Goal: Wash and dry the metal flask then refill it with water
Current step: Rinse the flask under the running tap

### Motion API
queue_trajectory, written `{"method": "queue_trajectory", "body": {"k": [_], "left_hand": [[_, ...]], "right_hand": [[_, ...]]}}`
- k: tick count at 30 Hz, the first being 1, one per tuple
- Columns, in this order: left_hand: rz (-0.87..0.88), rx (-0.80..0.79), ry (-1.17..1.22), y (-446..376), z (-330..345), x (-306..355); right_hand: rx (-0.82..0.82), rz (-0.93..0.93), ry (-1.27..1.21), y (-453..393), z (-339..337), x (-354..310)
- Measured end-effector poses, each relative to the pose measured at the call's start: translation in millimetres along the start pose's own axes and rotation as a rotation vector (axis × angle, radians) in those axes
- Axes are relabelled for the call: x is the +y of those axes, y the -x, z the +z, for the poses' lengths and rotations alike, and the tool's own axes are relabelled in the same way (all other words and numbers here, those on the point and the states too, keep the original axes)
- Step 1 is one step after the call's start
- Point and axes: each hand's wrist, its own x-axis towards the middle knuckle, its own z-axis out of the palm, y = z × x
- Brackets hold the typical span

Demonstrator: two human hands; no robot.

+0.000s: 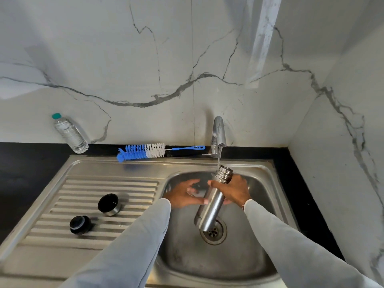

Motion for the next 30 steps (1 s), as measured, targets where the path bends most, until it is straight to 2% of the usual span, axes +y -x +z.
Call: {"method": "queue_trajectory", "body": {"k": [1, 3, 5, 9, 13, 23, 30], "left_hand": [[-0.022, -0.088, -0.009, 4.6, 3.1, 4.4], [-0.050, -0.159, -0.184, 11.0, 9.5, 7.7], [-0.073, -0.143, -0.270, 17.4, 15.6, 9.2], [-0.138, -0.143, -0.127, 23.9, 18.7, 9.9], [-0.174, -0.181, -0.315, 31.1, 25.8, 19.5], [-0.321, -0.236, -0.557, 34.6, 12.1, 67.8], [-0.517, -0.255, -0.441, 34.2, 7.0, 97.0]], "right_hand": [[-0.021, 0.050, -0.057, 2.5, -0.2, 1.7], [-0.066, 0.148, -0.161, 8.0, -0.2, 7.1], [-0.122, 0.246, -0.238, 11.3, -1.6, 16.4], [-0.237, 0.399, -0.332, 13.6, 4.1, 38.4], [-0.288, 0.510, -0.377, 17.9, 12.5, 50.3], [-0.463, 0.536, -0.422, 31.6, 19.5, 52.0], [-0.566, 0.535, -0.373, 42.7, 22.0, 50.5]]}}
